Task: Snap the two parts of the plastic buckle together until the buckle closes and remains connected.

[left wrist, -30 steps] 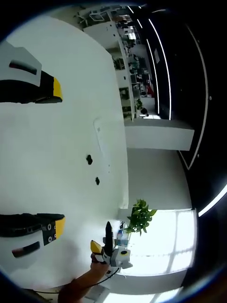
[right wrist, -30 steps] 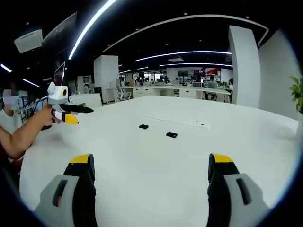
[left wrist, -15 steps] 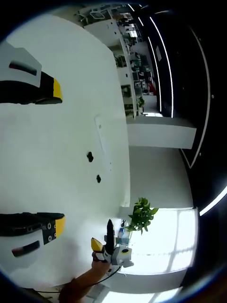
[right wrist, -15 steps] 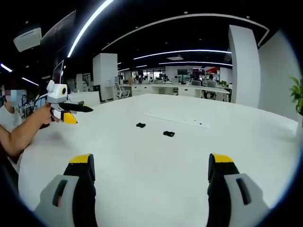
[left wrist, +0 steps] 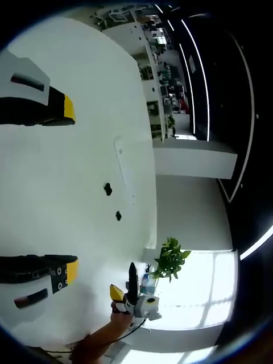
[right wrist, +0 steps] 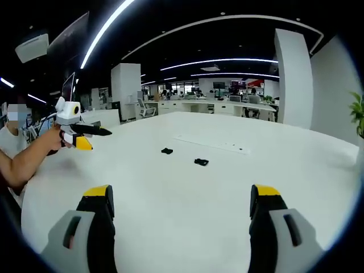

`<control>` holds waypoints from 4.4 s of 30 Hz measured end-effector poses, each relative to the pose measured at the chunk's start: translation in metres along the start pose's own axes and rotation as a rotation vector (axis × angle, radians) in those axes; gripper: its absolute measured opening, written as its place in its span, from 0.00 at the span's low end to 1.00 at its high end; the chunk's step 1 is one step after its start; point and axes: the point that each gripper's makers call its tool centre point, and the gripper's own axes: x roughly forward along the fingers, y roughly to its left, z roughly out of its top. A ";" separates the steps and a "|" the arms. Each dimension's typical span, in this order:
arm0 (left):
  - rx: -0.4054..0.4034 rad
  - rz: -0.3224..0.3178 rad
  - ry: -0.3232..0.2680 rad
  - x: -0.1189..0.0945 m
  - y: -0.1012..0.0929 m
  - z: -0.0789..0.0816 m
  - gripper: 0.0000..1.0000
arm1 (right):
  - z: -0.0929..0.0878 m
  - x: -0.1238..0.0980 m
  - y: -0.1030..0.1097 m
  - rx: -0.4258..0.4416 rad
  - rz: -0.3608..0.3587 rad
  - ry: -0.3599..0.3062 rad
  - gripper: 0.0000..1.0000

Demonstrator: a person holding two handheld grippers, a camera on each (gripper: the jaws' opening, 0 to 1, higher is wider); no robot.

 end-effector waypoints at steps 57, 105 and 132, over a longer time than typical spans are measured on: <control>0.020 -0.022 0.028 0.034 0.013 0.011 0.93 | 0.001 0.027 -0.024 -0.013 -0.010 0.039 0.99; 0.026 -0.050 0.054 0.072 0.022 0.015 0.90 | -0.001 0.051 -0.051 -0.016 -0.014 0.064 0.96; 0.030 -0.067 0.077 0.093 0.026 0.012 0.89 | -0.012 0.062 -0.062 -0.011 -0.015 0.090 0.94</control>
